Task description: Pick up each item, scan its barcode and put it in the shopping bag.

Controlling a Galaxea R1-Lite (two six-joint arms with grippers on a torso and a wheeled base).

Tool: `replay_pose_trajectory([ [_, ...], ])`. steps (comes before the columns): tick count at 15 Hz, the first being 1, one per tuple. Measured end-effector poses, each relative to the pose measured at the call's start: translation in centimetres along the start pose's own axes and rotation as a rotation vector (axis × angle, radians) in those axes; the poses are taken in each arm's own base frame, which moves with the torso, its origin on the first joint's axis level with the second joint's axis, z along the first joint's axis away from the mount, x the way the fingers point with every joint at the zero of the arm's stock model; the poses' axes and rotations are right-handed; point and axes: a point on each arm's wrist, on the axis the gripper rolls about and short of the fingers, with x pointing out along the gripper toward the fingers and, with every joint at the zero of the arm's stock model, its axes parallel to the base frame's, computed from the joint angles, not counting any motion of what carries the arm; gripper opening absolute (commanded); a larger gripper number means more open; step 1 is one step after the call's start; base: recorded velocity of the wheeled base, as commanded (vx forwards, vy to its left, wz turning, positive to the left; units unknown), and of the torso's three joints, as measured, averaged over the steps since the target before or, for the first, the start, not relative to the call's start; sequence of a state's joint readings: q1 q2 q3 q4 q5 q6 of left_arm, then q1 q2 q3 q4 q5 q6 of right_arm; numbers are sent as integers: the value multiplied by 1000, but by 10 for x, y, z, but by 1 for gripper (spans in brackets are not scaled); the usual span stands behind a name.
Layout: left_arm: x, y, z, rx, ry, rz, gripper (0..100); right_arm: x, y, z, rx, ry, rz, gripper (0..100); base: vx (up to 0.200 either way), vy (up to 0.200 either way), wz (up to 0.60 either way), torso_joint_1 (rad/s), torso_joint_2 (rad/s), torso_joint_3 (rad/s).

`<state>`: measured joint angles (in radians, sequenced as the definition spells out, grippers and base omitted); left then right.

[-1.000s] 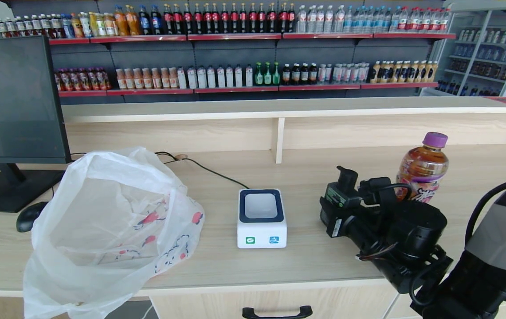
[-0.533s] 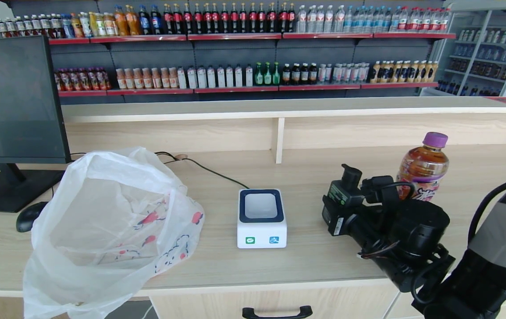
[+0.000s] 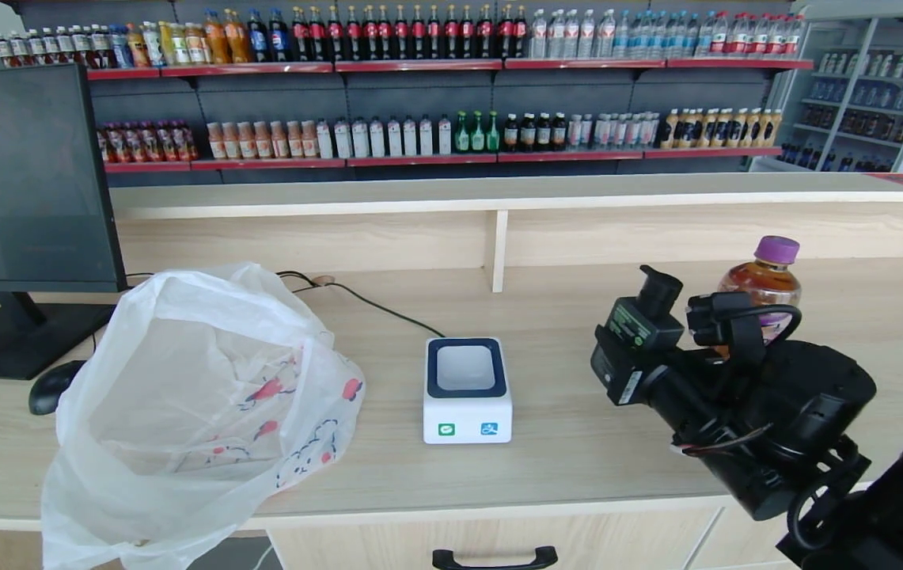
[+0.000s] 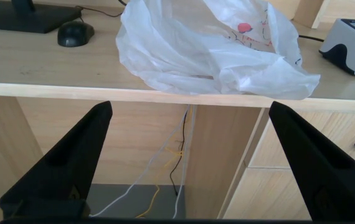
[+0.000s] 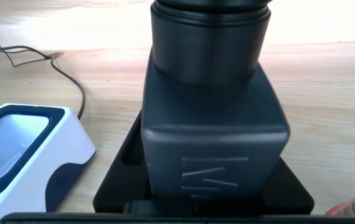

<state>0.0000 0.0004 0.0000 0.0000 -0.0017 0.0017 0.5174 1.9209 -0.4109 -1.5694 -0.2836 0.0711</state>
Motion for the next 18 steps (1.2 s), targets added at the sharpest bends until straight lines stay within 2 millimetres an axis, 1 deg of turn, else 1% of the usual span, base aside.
replay_pose_trajectory([
  [2,0,0,0,0,0,1,100,-12,-2,14,10,-35,6,0,0,0,0,0,0,0],
  [4,0,0,0,0,0,0,100,-30,-4,28,17,-66,20,0,0,0,0,0,0,0],
  [6,0,0,0,0,0,0,100,-49,-5,46,32,-123,44,0,0,0,0,0,0,0],
  [9,0,0,0,0,0,0,100,-73,-4,73,64,-218,87,0,0,0,0,0,0,0],
  [11,0,0,0,0,0,0,100,-86,5,84,92,-246,146,0,0,0,0,0,0,0],
  [13,0,0,0,0,0,1,100,-100,18,91,149,-255,232,0,0,0,0,0,0,0],
  [16,0,0,0,0,0,0,100,-116,40,98,313,-245,383,0,0,0,0,0,0,0],
  [18,0,0,0,0,0,0,100,-123,53,105,438,-237,471,0,0,0,0,0,0,0],
])
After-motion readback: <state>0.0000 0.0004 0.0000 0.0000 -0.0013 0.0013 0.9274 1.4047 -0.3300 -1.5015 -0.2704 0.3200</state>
